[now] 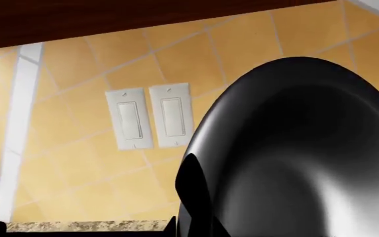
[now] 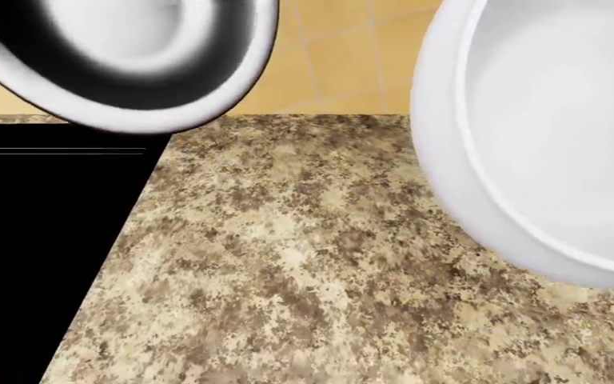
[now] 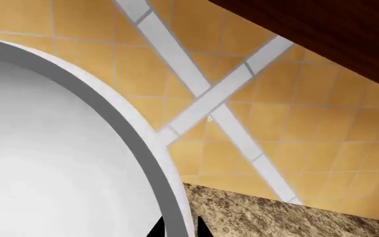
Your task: Stack the bowls in the sink.
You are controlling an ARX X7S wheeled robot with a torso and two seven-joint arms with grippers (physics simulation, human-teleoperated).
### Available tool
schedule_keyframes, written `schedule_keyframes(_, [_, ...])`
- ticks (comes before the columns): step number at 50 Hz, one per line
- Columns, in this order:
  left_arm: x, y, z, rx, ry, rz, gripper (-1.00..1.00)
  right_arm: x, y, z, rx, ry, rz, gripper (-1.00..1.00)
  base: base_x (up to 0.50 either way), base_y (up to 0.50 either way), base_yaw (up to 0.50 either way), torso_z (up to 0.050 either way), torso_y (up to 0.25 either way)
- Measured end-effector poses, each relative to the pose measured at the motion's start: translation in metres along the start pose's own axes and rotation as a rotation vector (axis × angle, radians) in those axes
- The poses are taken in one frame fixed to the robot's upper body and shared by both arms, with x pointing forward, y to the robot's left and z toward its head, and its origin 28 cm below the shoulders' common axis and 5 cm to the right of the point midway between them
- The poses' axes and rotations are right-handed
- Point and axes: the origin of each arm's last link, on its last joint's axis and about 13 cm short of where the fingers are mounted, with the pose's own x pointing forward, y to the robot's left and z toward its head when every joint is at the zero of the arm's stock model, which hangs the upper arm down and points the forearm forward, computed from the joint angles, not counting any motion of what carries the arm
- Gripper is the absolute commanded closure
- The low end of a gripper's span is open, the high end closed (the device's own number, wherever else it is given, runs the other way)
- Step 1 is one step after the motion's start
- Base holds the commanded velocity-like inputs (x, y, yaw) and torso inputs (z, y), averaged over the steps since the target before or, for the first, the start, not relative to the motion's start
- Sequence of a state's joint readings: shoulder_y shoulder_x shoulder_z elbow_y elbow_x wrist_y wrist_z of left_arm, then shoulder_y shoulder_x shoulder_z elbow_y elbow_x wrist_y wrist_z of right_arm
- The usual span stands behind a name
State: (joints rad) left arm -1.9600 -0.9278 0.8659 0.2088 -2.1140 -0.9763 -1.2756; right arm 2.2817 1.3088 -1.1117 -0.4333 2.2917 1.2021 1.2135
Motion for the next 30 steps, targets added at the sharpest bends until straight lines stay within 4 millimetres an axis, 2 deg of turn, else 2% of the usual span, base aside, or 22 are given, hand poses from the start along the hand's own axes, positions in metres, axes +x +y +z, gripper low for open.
schedule_keyframes(30, [-0.018, 0.018, -0.014, 0.034, 0.003, 0.029, 1.0, -0.005, -0.002, -0.007, -0.042, 0.008, -0.016, 1.0, -0.5, 0.01, 0.0, 0.0, 0.0])
